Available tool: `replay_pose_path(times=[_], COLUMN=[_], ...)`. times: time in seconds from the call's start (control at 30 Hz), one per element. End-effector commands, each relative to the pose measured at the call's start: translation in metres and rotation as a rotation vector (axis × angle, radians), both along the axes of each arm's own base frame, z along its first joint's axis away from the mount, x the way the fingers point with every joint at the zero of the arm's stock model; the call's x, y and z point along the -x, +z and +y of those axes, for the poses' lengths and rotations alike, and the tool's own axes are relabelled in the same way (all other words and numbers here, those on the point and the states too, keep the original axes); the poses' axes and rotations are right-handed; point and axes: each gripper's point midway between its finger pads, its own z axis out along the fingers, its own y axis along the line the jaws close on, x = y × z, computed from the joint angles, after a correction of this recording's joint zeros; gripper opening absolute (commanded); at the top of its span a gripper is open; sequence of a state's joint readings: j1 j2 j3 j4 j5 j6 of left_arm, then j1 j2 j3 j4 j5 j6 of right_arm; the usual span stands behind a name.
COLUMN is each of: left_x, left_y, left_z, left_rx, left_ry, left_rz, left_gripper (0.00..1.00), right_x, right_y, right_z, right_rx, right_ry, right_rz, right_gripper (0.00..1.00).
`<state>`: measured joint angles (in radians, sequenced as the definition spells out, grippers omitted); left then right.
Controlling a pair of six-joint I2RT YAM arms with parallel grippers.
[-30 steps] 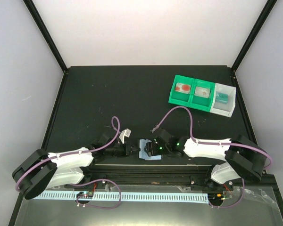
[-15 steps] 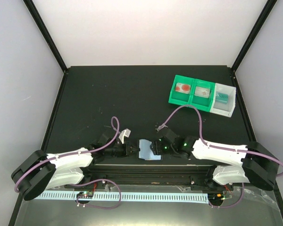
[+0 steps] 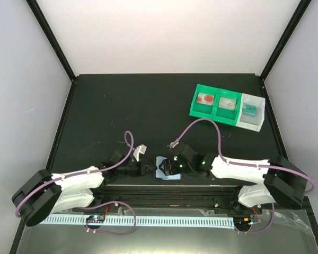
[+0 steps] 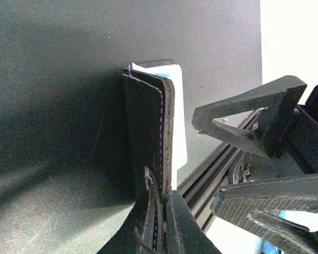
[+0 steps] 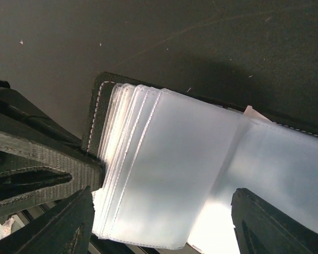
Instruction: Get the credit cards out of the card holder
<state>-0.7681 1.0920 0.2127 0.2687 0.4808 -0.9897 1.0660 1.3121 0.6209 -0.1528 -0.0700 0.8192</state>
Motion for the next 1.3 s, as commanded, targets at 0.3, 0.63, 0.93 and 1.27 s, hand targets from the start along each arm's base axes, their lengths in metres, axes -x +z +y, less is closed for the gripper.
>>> replay_pose_path(times=[0.3,0.63,0.93,1.27], left_x=[-0.002,-0.001,-0.001,0.0], left_y=[0.008,0.007,0.006,0.006], left_z=[-0.003,-0.003,-0.003,-0.002], left_rx=[0.02,0.018,0.015,0.011], left_ry=[0.002,0.0,-0.001,0.001], left_rz=[-0.017,-0.018,-0.019,-0.02], left_gripper=[0.02,0.02,0.02,0.02], right_x=[0.001,0.001,-0.001,-0.016], right_y=[-0.009,-0.025,-0.032,-0.024], right_z=[0.02,0.013,-0.007,-0.055], right_rx=[-0.026,0.024,0.087,0.27], right_ry=[0.031,0.013,-0.026,-0.123], right_rz=[0.033,0.048,0.022,-0.095], right_gripper=[0.75,0.73,0.69,0.65])
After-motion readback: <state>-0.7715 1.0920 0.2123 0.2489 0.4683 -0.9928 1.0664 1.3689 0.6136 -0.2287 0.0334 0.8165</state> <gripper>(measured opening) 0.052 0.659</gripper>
